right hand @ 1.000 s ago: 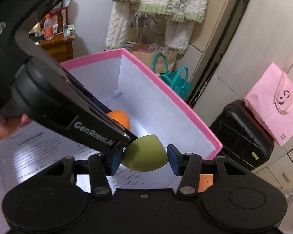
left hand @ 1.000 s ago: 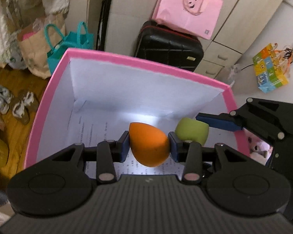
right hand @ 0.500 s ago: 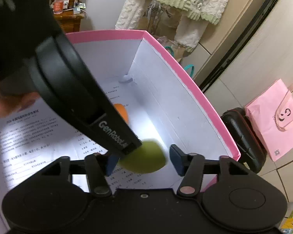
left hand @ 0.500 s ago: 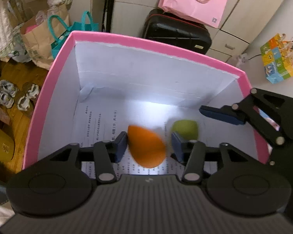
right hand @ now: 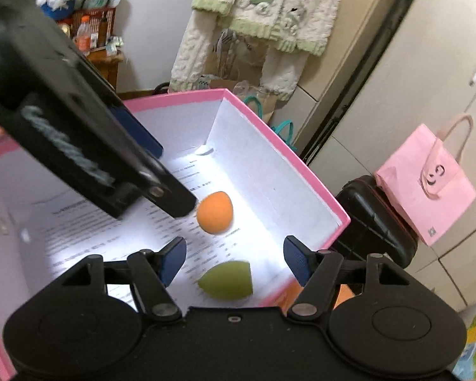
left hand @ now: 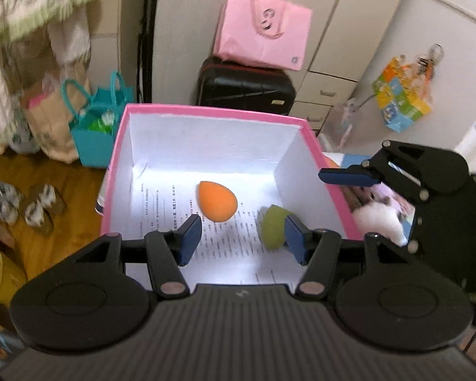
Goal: Organize soft objects
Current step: 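Open both grippers to drop the sponges into the box, then move the left gripper to the strawberry plush while the right gripper approaches the mesh puff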
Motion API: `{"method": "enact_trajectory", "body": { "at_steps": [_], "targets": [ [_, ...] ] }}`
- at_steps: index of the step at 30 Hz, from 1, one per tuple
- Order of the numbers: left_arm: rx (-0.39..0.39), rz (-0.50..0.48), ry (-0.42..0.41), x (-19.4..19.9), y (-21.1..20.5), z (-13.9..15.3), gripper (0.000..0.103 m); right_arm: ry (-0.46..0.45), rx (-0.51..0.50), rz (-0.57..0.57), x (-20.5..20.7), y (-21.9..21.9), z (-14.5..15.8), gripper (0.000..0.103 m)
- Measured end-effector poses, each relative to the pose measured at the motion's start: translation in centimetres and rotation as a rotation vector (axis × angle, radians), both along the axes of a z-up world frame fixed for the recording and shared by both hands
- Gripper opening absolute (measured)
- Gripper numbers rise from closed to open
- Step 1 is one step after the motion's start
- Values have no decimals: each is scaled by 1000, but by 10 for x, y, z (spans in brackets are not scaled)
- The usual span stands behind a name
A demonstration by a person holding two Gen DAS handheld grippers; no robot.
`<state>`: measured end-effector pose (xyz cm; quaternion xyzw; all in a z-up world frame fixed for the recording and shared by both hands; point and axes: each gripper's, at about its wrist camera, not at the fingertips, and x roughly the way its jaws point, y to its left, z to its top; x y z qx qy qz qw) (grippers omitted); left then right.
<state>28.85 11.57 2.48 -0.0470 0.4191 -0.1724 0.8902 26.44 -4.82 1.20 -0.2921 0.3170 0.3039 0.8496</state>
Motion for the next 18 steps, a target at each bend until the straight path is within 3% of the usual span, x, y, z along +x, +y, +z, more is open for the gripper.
{"method": "enact_trajectory", "body": {
  "at_steps": [8,18],
  "targets": [
    [78,-82,-133,-65,-3,37,61,-14,54,-38,-42,-20,23,73],
    [101,-175,-198,-133,-8,58,65,-30,92,-76,-95,-44,47,75]
  ]
}}
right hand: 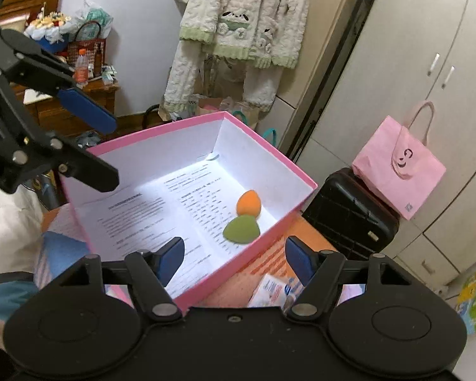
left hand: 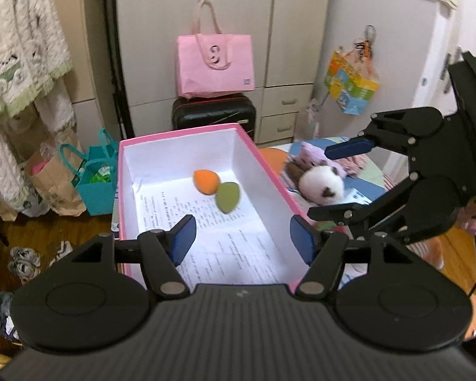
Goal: Organize soft objects
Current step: 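Move the left gripper to the strawberry plush while the right gripper approaches the mesh puff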
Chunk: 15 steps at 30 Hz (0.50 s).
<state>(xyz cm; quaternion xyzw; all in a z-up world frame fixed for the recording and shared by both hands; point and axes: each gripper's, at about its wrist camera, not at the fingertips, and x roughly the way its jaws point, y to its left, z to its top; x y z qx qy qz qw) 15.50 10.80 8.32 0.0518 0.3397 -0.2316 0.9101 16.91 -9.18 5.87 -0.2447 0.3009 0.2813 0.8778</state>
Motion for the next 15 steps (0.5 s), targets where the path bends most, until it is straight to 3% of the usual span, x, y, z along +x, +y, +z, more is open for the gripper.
{"method": "enact_trajectory", "body": {
  "at_steps": [9,15],
  "targets": [
    [-2,-112,8,-43,-23,1,67,-11,79,-18,-52,-47,10,75],
    [-19,-171,32,-63,-49,-13,67,-84,121,-66,-91,-92,4,78]
  ]
}}
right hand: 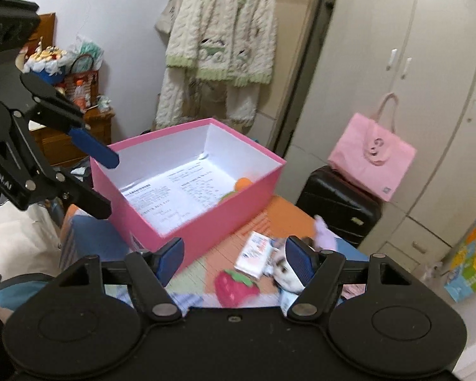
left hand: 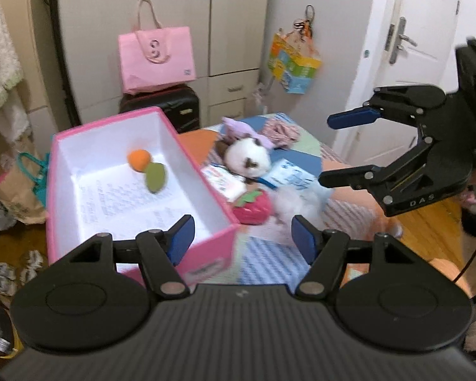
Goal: Organize soft objects
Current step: 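Move the left gripper to the strawberry plush while the right gripper approaches the mesh puff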
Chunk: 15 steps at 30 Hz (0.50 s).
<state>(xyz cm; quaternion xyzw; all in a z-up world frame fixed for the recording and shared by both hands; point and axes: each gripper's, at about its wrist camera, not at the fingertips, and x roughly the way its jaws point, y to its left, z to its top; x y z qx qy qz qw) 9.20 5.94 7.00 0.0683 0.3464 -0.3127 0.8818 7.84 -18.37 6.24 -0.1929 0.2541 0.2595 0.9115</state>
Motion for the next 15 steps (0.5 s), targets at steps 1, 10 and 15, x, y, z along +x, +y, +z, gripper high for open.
{"method": "enact_trajectory", "body": {
  "at_steps": [1,10,15],
  "targets": [
    [-8,-6,10,-2,-5,-5,67,-15,15,-8,-5,-8,-5,78],
    [-6,13,62,-1,-51,-54,66,42,152,-66,-19,-59,-64,78],
    [-6,21,52,0,-75,-72,64,74,139,-43,-11,-59,-97,78]
  ]
}}
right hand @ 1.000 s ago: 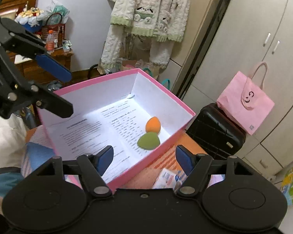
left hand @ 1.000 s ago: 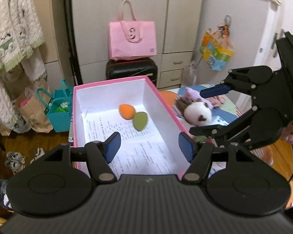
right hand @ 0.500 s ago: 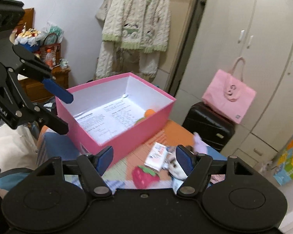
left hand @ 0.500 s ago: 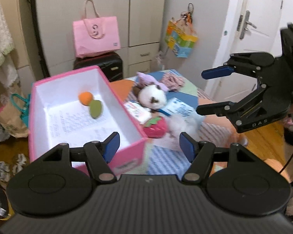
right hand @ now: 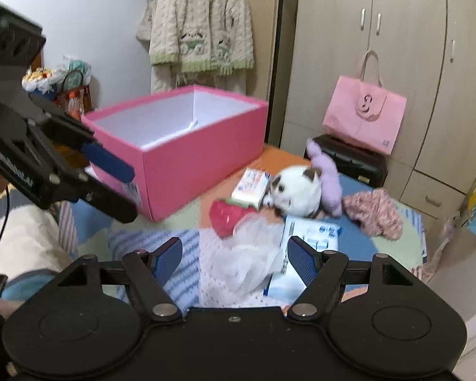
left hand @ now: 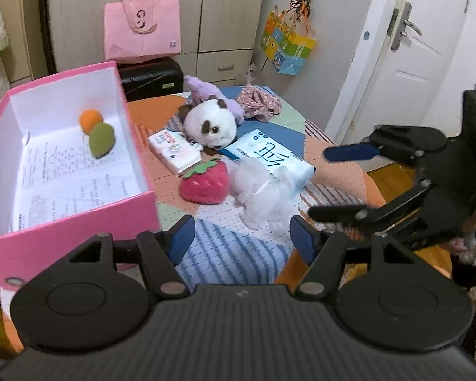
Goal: Organize soft objects
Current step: 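Move the left gripper to the strawberry plush while the right gripper approaches the mesh puff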
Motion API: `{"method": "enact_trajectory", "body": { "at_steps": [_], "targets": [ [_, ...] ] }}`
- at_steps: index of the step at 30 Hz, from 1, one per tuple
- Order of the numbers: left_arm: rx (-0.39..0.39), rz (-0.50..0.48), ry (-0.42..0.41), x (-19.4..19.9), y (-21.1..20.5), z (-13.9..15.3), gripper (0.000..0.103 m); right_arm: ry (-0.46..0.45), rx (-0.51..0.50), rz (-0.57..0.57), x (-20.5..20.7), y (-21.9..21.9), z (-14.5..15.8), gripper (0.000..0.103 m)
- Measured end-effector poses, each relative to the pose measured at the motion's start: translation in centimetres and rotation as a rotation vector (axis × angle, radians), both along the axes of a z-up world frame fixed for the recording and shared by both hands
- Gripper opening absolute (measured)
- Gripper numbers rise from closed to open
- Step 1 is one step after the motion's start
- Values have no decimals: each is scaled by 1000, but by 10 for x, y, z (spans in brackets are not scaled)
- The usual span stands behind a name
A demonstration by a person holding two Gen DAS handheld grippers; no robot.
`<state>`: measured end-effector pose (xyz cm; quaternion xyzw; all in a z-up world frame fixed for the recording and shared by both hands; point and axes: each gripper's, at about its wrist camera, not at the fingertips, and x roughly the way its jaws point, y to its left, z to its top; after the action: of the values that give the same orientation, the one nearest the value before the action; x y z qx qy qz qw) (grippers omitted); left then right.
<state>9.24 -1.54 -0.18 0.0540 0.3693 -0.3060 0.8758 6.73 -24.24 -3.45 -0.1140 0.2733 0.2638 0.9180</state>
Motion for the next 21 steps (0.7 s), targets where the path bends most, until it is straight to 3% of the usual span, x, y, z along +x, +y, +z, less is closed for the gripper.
{"method": "enact_trajectory", "body": {
  "at_steps": [4,9,16,21],
  "targets": [
    [55,19,-69,-1,-21,-5,63,7,6,8,10,-1,-23,78],
    [19,74,-41,19,-38,-14,63,-40,17,-13,23,5,-49,78],
    [40,203,-101,50,-66,-27,58,-136,-23,-15,33,20,-68,78],
    [65,315,-132,68,-74,-43,52,-115,18,-41,44,21,-74,77]
  ]
}}
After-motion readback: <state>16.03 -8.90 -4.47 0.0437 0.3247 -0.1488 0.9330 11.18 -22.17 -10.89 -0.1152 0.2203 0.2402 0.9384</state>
